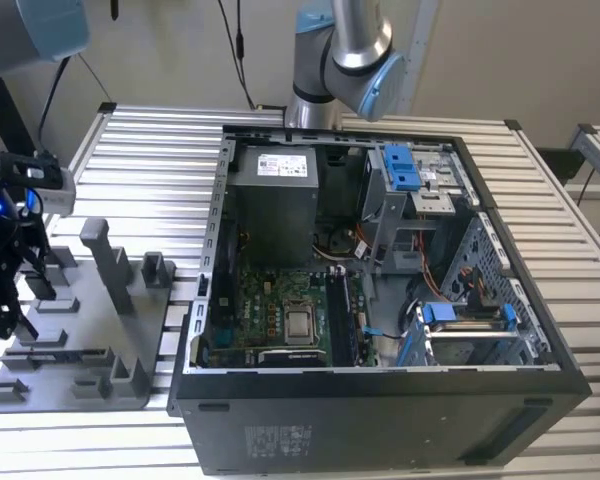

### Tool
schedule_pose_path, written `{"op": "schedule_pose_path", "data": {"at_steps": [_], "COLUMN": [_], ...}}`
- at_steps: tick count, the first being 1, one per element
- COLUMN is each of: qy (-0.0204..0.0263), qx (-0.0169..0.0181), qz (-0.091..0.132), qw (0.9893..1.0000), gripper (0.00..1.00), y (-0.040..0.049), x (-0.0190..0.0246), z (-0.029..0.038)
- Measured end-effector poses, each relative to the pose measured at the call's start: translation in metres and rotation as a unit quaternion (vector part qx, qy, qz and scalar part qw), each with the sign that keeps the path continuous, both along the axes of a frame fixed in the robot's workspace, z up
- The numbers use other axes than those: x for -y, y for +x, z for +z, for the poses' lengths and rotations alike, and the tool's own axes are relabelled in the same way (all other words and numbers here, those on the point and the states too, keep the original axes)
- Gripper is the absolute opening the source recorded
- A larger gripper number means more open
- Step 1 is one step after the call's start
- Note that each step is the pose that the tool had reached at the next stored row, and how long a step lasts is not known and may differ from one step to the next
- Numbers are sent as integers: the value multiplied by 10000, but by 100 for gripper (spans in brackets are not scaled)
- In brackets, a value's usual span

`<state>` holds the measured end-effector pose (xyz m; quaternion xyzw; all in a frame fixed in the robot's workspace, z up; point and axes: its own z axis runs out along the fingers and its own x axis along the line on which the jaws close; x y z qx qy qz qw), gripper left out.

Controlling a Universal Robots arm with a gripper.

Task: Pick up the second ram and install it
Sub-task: 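Pick up the second ram and move it above second insertion slot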

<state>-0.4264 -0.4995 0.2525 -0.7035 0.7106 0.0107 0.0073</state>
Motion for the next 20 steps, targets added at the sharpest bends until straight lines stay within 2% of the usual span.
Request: {"op": "schedule_pose_path", "data": {"at_steps": [13, 20], "qy": [0, 0], "qx": [0, 0], "qz": [0, 0], "qw": [10000, 10000], "gripper": [54, 54], "y": [-22, -41], "x": [4, 37], "z": [-155, -241]}}
